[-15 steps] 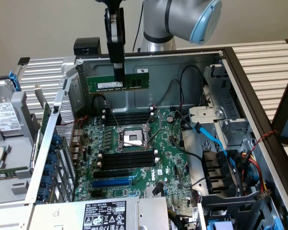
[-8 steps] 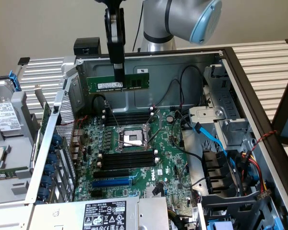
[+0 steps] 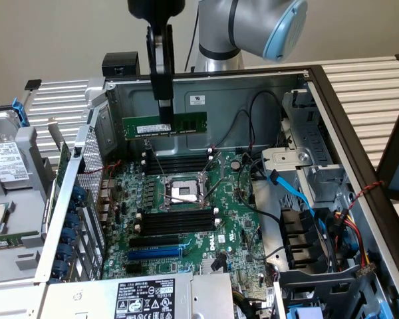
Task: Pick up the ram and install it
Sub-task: 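Insert the ram into the slot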
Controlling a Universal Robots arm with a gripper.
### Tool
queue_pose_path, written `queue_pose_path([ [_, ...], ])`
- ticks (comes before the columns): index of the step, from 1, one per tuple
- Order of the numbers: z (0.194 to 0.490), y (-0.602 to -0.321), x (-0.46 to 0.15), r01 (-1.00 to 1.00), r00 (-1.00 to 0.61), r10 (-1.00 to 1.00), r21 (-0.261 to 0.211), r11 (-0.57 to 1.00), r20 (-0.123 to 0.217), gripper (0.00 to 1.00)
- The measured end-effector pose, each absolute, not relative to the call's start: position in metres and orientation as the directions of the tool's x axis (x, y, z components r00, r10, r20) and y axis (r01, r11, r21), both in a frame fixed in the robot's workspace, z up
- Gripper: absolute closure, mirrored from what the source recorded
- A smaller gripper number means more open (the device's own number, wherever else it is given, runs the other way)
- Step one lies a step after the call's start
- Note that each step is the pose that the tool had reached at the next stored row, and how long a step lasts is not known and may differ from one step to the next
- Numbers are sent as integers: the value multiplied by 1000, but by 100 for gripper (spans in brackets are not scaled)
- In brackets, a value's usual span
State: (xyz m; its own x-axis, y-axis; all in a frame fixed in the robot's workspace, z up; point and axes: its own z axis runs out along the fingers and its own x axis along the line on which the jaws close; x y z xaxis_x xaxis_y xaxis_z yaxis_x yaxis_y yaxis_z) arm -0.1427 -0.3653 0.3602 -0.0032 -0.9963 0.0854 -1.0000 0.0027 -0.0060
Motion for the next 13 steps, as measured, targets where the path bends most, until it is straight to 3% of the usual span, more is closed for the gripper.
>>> queue_pose_path([
  [13, 337, -365, -143, -1000, -3, -996, -6, 3, 85, 88],
])
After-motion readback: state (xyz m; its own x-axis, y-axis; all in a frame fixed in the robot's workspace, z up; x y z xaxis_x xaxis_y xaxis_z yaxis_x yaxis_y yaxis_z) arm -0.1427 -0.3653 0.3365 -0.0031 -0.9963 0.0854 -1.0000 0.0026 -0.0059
